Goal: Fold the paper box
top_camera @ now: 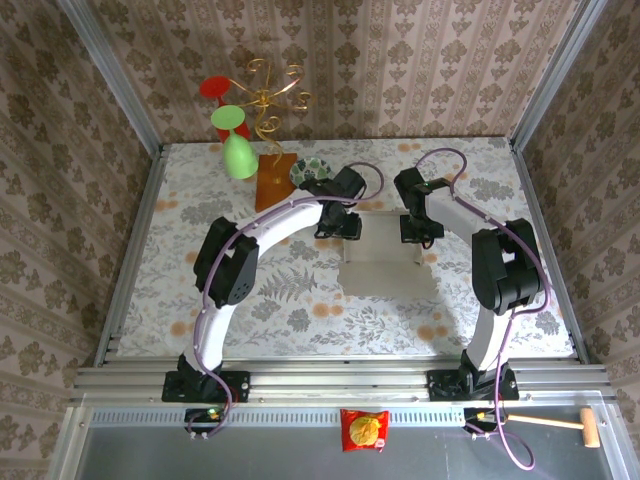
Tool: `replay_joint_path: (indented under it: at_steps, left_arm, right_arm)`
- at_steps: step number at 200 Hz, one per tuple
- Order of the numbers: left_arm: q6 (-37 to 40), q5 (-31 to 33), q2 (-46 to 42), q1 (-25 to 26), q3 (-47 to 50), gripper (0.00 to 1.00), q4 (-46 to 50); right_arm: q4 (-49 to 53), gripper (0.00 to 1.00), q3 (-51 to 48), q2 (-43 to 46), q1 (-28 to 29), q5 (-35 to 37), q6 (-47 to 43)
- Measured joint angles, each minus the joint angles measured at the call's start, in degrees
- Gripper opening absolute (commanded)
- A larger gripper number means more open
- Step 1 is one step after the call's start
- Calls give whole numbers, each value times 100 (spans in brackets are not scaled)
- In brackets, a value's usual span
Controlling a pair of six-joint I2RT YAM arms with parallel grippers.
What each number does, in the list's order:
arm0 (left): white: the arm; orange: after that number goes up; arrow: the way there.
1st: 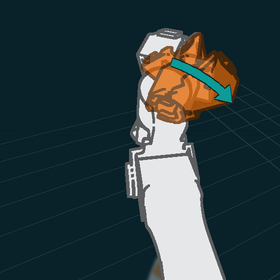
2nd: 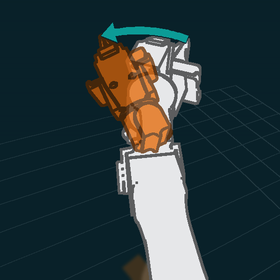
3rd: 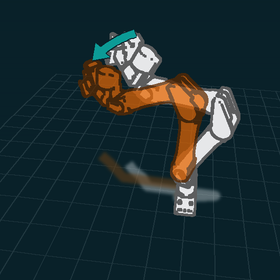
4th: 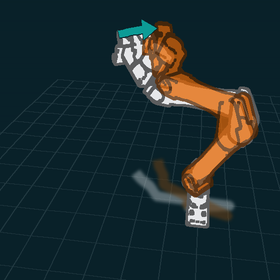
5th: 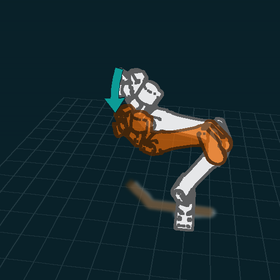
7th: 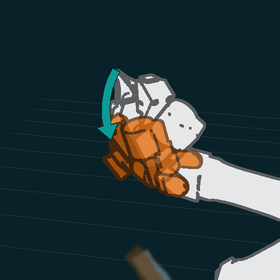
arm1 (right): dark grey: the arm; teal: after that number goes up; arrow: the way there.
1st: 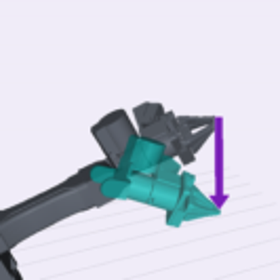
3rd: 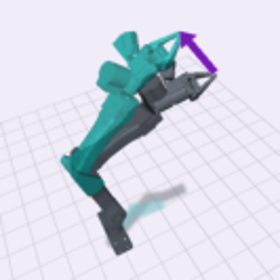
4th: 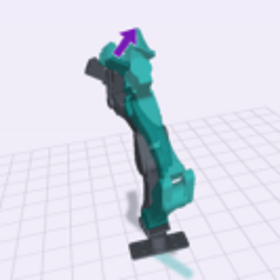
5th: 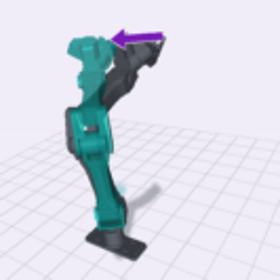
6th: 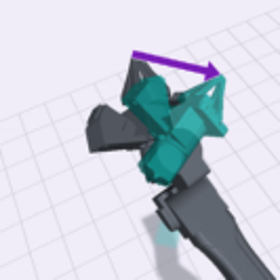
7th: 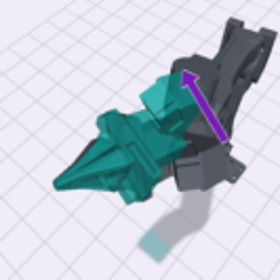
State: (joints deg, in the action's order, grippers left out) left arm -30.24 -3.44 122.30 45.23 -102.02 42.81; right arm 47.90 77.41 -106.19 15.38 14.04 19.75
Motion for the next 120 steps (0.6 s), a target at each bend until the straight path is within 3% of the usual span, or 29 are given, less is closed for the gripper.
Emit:
replay_joint_path:
  at_steps: [49, 92, 120]
  left_arm:
    - [26, 52, 201, 7, 116, 32, -13]
    - [103, 236, 221, 35, 328, 0, -289]
    - [153, 494, 227, 87, 289, 0, -352]
  right_arm:
    - [-2, 0, 0, 0, 0, -52, 2]
    - [-24, 0, 0, 0, 4, -111, 17]
    - [-87, 0, -63, 15, 4, -111, 83]
